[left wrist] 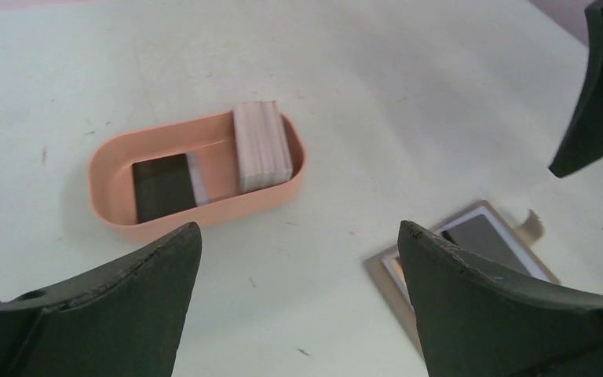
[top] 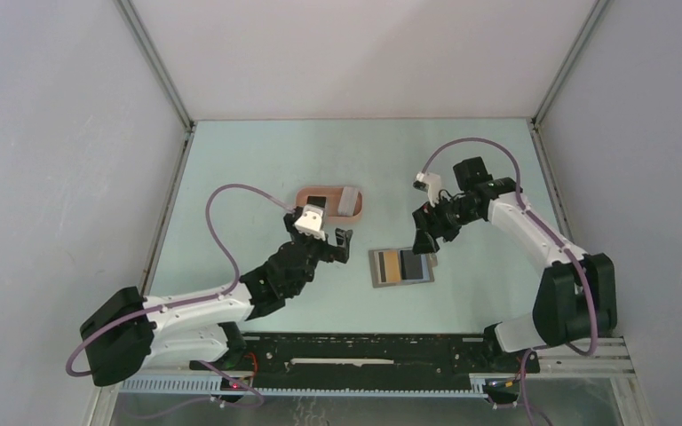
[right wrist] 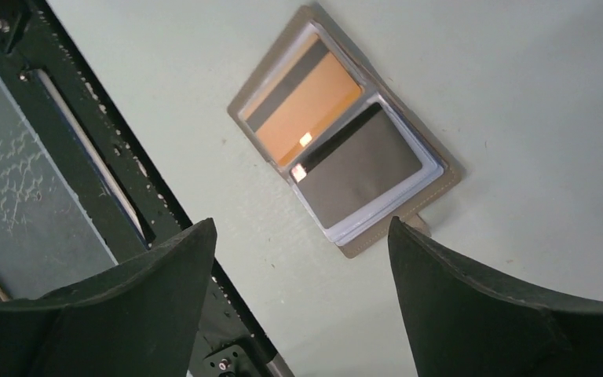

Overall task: Put the credit cards into the card holder
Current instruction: Insert the credit card into the card holder, then turn over the card slot in the card holder.

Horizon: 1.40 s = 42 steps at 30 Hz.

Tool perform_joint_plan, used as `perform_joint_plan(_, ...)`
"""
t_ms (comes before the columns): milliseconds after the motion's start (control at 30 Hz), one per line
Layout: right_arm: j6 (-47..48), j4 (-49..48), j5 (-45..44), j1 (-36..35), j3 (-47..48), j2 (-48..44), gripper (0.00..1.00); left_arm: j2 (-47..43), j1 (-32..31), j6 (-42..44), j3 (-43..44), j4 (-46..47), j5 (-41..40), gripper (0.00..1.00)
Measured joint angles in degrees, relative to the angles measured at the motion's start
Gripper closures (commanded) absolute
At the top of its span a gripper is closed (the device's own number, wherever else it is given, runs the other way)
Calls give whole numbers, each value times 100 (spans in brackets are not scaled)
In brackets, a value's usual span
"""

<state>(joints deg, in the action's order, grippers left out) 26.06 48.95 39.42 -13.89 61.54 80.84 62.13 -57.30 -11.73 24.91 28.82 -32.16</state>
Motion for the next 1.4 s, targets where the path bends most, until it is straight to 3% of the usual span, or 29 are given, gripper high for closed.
perform_joint_plan(267,-260,-63,-492,0,0,911,29,76,72,63,-426,437,-177,0)
perform_joint_plan(467,-501,-90,-592,2,0,1340,36,986,79,-151,-682,1412,-68,0)
perform_joint_plan(600,-608,-98,-595,2,22,1574,42,1045,81,-212,-826,1727,-61,0)
perform_joint_plan(1400,-802,-55,-601,4,195,2251,46,1038,81,-286,-852,2166,-57,0)
